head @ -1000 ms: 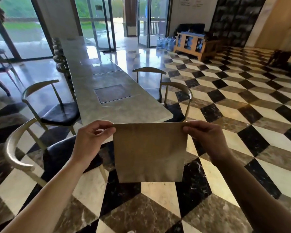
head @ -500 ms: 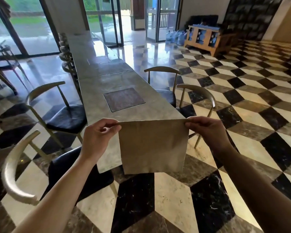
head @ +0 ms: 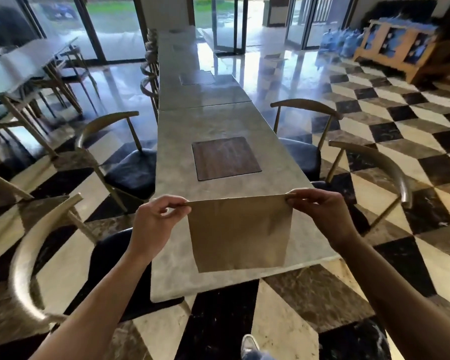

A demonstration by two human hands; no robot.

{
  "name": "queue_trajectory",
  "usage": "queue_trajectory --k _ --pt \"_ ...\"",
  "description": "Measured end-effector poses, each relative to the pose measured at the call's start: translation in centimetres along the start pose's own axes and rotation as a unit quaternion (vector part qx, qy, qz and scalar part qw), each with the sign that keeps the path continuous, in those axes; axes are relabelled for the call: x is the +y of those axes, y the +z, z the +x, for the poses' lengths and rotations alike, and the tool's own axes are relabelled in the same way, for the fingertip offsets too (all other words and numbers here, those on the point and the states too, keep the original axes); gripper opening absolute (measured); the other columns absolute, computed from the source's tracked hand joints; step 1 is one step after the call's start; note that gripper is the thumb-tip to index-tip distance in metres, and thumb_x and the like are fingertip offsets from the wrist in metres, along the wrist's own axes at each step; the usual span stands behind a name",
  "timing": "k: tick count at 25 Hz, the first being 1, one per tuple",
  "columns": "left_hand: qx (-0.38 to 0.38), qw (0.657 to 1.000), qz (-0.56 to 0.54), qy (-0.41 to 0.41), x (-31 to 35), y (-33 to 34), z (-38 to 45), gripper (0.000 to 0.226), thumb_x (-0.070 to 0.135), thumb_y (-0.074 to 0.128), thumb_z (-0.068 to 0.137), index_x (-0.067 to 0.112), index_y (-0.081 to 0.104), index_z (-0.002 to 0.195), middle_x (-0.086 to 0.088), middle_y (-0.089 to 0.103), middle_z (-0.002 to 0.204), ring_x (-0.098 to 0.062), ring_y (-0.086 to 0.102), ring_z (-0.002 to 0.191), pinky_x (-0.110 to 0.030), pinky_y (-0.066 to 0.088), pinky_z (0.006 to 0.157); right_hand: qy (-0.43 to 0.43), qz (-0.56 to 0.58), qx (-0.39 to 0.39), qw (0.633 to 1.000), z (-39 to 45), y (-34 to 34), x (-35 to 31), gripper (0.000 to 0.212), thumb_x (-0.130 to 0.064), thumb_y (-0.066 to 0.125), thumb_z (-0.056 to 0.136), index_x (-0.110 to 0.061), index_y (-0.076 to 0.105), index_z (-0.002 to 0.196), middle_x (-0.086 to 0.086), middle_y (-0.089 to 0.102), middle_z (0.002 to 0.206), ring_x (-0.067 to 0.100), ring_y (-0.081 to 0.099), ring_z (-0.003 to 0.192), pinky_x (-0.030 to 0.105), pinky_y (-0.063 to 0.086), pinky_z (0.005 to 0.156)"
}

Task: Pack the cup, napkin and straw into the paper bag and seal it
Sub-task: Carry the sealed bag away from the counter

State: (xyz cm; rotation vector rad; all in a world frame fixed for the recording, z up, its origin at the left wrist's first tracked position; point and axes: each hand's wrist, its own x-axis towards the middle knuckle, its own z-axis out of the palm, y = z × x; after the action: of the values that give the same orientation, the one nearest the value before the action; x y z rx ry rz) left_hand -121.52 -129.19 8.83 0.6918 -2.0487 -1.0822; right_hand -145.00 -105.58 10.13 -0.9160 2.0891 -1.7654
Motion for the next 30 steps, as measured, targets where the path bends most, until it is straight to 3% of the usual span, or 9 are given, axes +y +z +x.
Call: queue_trajectory --k 4,7,10,14,16,19,24,30 --pt "0.011 0.999 0.048 0.007 -1.4 2.9 3.2 0.018 0.009 0.08 0.075 0.022 0.074 0.085 0.008 0.074 0.081 -0.008 0.07 0.076 -0.015 0.052 0.071 -0.001 -0.009 -0.021 1.0 5.9 -0.1 2.5 0.016 -0.003 0.076 0.073 -0.015 0.078 0.083 0.003 0.077 0.082 0.021 0.072 0.081 0.027 0.057 0.08" --pt "0.015 0.997 0.07 -0.001 -2.5 4.7 5.1 0.014 0.008 0.078 0.077 0.018 0.075 0.086 0.004 0.074 0.083 -0.011 0.069 0.079 -0.028 0.056 0.075 -0.001 -0.021 -0.049 0.999 9.5 0.0 4.5 0.018 -0.006 0.077 0.073 -0.023 0.078 0.081 -0.002 0.077 0.081 0.021 0.072 0.082 0.024 0.057 0.079" --pt "0.014 0.997 0.068 -0.045 -3.8 6.4 7.0 0.011 0.009 0.078 0.078 0.014 0.076 0.087 0.001 0.074 0.084 -0.017 0.069 0.083 -0.044 0.056 0.078 0.02 -0.019 -0.057 0.998 12.3 0.2 6.5 0.02 -0.005 0.078 0.072 -0.023 0.078 0.081 0.001 0.077 0.081 0.017 0.071 0.079 0.036 0.056 0.085" --pt "0.017 0.993 0.067 -0.093 -5.9 8.2 8.7 0.012 0.012 0.08 0.076 0.021 0.076 0.082 0.006 0.073 0.082 -0.017 0.067 0.084 -0.045 0.054 0.078 0.06 -0.012 -0.06 0.996 14.6 0.8 9.3 0.016 -0.006 0.079 0.072 -0.018 0.078 0.083 0.005 0.076 0.083 0.018 0.071 0.081 0.043 0.054 0.089" --pt "0.016 0.992 0.067 -0.11 -7.1 9.0 9.3 0.016 0.013 0.081 0.075 0.027 0.076 0.08 0.007 0.073 0.081 -0.016 0.066 0.083 -0.039 0.054 0.077 0.084 -0.012 -0.059 0.995 15.3 1.2 10.6 0.014 -0.01 0.08 0.072 -0.017 0.079 0.084 0.003 0.077 0.084 0.021 0.072 0.084 0.041 0.054 0.088" --pt "0.022 0.99 0.059 -0.126 -8.5 10.0 9.8 0.026 0.011 0.081 0.074 0.036 0.072 0.078 0.007 0.073 0.08 -0.019 0.067 0.083 -0.029 0.052 0.075 0.109 0.018 -0.051 0.993 15.7 2.0 12.2 0.018 -0.006 0.08 0.071 -0.022 0.079 0.079 -0.001 0.077 0.08 0.011 0.069 0.076 0.034 0.053 0.083" --pt "0.029 0.985 0.039 -0.167 -10.7 10.3 10.1 0.015 0.012 0.081 0.074 0.024 0.076 0.082 -0.003 0.074 0.083 -0.025 0.067 0.083 -0.052 0.052 0.08 0.126 0.015 -0.063 0.99 15.8 3.2 14.3 0.022 -0.004 0.078 0.072 -0.025 0.079 0.079 -0.001 0.077 0.081 0.014 0.07 0.078 0.035 0.054 0.087" --pt "0.029 0.98 0.018 -0.195 -11.7 10.1 10.3 0.016 0.013 0.082 0.073 0.026 0.076 0.081 -0.005 0.074 0.083 -0.029 0.067 0.082 -0.056 0.05 0.082 0.123 0.012 -0.069 0.99 16.1 4.2 14.8 0.024 -0.006 0.078 0.072 -0.029 0.079 0.078 -0.008 0.077 0.079 0.005 0.068 0.075 0.025 0.053 0.081"
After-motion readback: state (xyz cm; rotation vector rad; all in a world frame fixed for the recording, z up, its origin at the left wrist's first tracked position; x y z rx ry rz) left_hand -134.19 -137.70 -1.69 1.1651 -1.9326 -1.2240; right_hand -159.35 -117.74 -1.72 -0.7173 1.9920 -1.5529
